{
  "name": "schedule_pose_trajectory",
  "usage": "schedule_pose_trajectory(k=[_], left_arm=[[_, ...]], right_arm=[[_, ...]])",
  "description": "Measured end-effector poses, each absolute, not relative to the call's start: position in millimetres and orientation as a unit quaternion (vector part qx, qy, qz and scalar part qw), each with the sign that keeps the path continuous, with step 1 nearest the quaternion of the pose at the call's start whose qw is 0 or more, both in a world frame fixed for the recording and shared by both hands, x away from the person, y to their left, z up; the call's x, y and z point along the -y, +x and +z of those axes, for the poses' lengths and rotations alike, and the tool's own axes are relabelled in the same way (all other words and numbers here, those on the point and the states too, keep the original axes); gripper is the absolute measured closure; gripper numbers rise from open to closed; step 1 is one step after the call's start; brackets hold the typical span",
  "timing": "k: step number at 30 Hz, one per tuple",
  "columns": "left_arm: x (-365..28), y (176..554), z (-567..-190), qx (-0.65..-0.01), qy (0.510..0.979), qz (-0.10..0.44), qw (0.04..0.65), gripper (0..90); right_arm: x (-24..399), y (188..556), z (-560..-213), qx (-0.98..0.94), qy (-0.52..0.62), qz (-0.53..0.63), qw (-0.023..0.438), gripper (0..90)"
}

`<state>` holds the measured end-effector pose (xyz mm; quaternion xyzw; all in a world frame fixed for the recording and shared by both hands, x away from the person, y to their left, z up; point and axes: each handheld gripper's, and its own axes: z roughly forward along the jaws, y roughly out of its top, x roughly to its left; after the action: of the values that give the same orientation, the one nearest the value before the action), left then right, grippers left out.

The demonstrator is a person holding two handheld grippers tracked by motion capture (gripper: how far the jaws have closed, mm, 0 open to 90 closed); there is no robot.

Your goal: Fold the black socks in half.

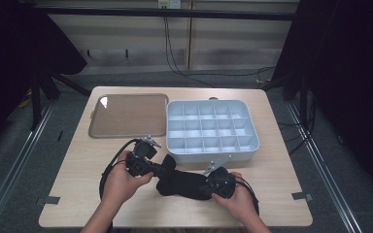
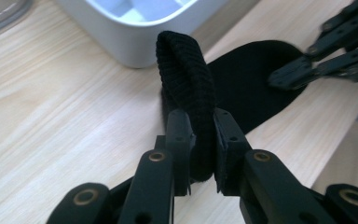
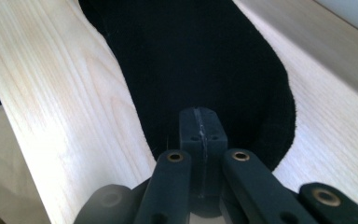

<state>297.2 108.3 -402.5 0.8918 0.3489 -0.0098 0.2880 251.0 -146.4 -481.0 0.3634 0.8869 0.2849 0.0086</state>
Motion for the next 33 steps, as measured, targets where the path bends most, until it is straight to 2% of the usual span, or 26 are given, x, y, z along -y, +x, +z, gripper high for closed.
schedule_pose_trajectory(k=[14,33], left_arm=[[-88.0,289.3,-410.9,-0.335,0.896,-0.034,0.291,78.7],[-76.8,289.5,-423.1,-0.335,0.898,-0.047,0.281,78.6]], right_arm=[[111.2,256.6,-482.8,-0.888,0.352,0.297,0.016,90.0],[110.0,255.7,-484.4,-0.880,0.361,0.308,0.010,90.0]])
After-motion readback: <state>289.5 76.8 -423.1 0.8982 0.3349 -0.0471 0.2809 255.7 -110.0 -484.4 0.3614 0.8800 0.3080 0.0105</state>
